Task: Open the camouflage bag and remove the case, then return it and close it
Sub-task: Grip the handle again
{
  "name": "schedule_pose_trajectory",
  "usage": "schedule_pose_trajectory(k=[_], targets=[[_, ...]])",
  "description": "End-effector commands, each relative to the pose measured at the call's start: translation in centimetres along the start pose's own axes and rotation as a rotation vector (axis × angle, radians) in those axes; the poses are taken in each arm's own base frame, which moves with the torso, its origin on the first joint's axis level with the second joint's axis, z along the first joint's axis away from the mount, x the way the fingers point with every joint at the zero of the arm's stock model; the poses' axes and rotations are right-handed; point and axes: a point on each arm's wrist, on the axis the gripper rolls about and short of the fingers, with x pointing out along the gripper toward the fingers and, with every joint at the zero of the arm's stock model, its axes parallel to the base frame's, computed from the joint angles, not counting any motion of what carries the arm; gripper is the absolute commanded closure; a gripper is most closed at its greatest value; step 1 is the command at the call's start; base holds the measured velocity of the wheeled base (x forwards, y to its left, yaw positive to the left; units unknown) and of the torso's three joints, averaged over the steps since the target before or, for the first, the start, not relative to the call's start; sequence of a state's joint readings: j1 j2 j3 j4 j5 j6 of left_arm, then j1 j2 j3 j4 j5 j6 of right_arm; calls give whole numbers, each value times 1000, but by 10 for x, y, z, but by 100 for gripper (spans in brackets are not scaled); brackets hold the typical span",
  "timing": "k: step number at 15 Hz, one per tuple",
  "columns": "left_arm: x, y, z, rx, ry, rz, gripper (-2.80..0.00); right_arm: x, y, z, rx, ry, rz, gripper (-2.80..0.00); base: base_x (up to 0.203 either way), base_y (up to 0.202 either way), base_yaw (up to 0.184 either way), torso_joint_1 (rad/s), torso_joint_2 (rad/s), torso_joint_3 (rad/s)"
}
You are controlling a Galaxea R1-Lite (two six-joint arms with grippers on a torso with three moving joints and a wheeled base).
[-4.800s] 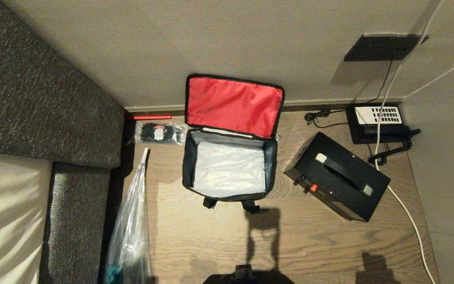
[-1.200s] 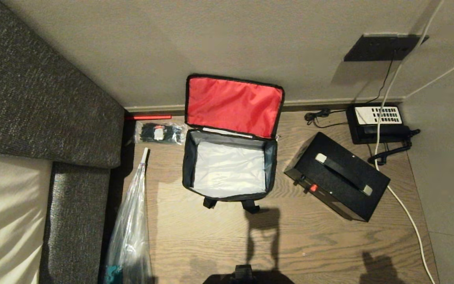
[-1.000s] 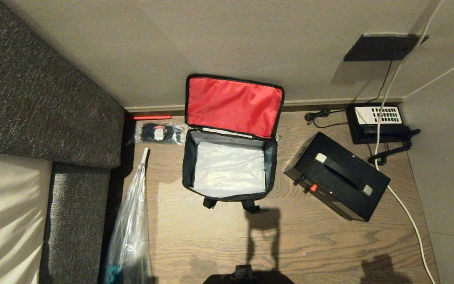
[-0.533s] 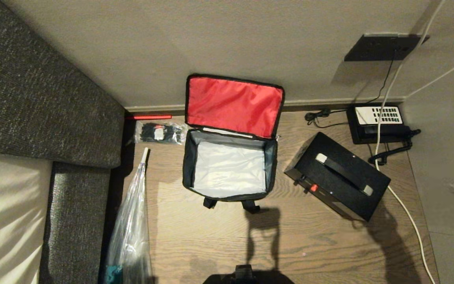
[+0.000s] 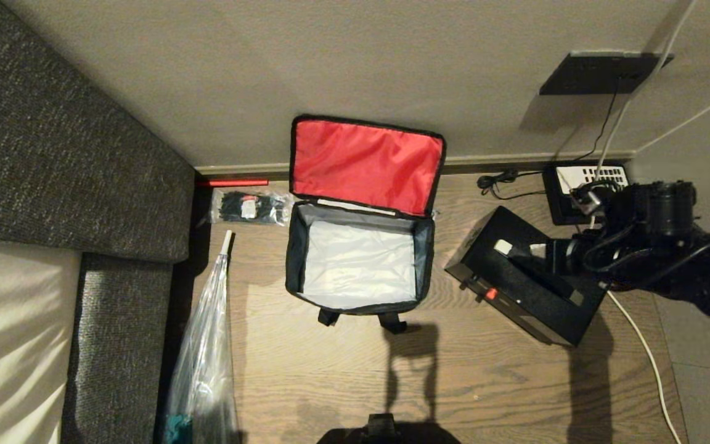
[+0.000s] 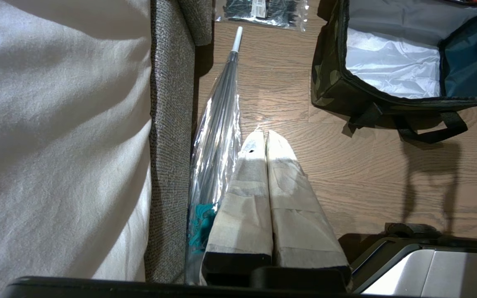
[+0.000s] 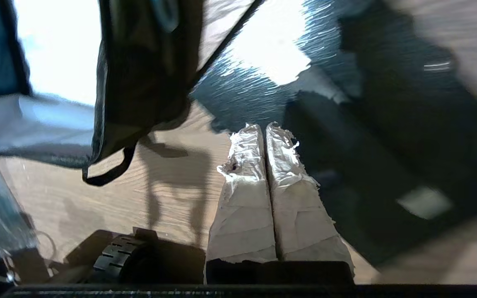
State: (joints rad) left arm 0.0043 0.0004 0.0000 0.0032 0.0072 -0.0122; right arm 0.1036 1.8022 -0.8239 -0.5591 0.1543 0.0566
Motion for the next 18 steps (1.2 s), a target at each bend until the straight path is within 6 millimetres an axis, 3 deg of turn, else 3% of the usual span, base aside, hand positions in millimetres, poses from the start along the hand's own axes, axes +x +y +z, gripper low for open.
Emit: schedule_pose_trajectory(k=[1, 3, 6, 11, 14, 18], targets=[[0, 0, -1, 0, 1, 1, 0, 14, 7, -19, -21, 16, 30, -280, 0, 0, 0, 0, 0, 0], [0, 0, -1, 0, 1, 1, 0, 19, 11, -18, -69, 28, 23, -280, 0, 0, 0, 0, 0, 0], [0, 0, -1, 0, 1, 1, 0, 31, 5, -28, -340, 98, -147, -280, 0, 0, 0, 0, 0, 0], [0, 0, -1, 0, 1, 1, 0, 22, 4, -31, -557, 53, -244, -280, 0, 0, 0, 0, 0, 0], [0, 0, -1, 0, 1, 1, 0, 21, -1, -37, -892, 138, -575, -280, 0, 0, 0, 0, 0, 0], [0, 0, -1, 0, 1, 1, 0, 46, -5, -67, -1059, 237, -769, -280, 0, 0, 0, 0, 0, 0]])
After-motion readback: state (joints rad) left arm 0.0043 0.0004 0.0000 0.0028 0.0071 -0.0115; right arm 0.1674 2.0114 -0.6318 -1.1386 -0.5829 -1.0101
